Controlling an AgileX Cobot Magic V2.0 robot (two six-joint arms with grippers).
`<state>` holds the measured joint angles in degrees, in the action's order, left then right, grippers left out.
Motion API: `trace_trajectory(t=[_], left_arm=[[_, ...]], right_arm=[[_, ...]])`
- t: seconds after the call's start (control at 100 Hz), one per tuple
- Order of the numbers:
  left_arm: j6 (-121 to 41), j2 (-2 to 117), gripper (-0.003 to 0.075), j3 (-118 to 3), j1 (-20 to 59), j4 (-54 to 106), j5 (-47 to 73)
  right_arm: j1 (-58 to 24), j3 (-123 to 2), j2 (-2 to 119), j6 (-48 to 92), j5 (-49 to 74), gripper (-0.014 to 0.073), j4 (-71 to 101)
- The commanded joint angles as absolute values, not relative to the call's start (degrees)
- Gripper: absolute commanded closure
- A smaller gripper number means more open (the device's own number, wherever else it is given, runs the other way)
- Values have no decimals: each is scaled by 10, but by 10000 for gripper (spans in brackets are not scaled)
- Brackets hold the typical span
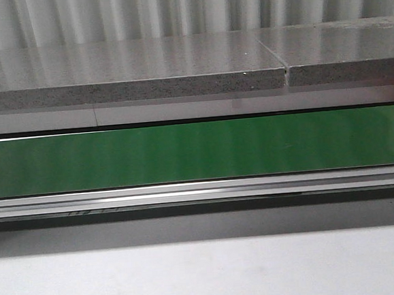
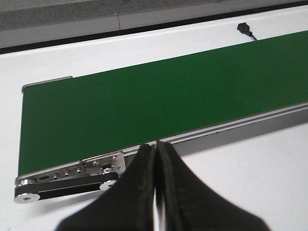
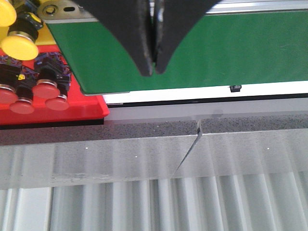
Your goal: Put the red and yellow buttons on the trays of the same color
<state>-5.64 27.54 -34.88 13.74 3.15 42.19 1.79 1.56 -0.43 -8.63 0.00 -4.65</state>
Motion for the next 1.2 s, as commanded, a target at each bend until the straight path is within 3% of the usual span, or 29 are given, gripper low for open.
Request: trace_trajectory(t=[0.0,1.04,1.19], left_arm=[[-55,277,741,-364,142,40,380],[-55,277,741,-361,142,40,380],[-55,257,741,-334,115,40,334]], right_arm=[[21,7,-12,-88,-39,662,-46],[21,7,-12,-88,-39,662,-46],[21,7,-12,-88,-39,662,-46]])
